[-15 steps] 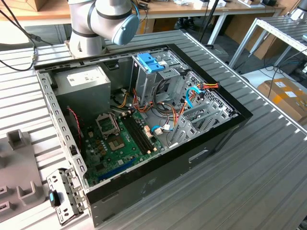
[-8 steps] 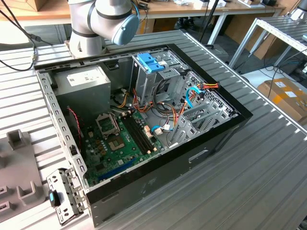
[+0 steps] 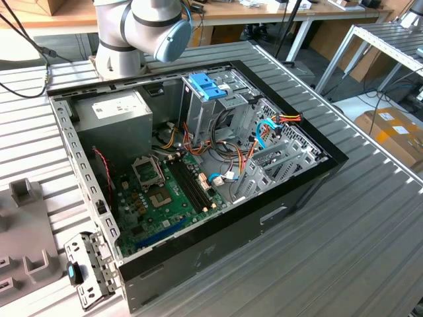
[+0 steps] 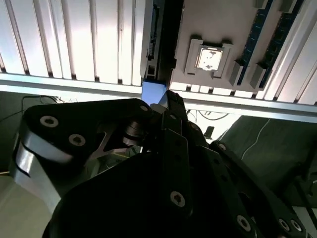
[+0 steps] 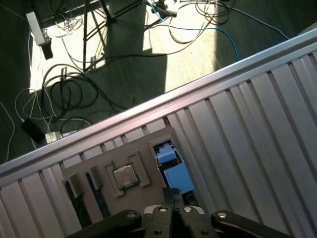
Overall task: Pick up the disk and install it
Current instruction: 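Pick up the disk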
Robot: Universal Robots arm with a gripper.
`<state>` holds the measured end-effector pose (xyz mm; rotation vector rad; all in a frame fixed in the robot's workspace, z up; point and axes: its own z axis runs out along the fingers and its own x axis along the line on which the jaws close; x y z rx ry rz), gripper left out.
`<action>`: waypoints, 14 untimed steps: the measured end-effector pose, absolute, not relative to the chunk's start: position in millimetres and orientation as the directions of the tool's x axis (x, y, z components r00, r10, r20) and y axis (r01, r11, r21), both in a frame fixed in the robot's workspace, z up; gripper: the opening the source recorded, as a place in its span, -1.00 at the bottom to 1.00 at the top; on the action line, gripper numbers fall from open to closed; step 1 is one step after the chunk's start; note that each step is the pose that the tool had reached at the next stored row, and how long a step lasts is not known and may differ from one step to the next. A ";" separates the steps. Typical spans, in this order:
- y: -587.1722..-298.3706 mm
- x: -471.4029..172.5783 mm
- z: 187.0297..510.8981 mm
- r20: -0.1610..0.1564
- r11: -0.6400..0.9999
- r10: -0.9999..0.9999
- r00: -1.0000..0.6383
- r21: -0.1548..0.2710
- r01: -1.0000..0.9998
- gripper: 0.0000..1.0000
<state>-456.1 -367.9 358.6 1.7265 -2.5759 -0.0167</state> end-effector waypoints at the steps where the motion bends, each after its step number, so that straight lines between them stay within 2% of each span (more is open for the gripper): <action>1: -367.9 -456.1 358.6 0.028 0.364 -0.931 -0.363 0.031 -0.931 -0.79; 11: -367.9 -456.1 357.5 0.026 0.122 -0.992 -0.122 0.026 -0.992 -0.79; 14: -367.9 -456.1 357.5 0.026 0.110 -0.994 -0.109 0.026 -0.994 -0.79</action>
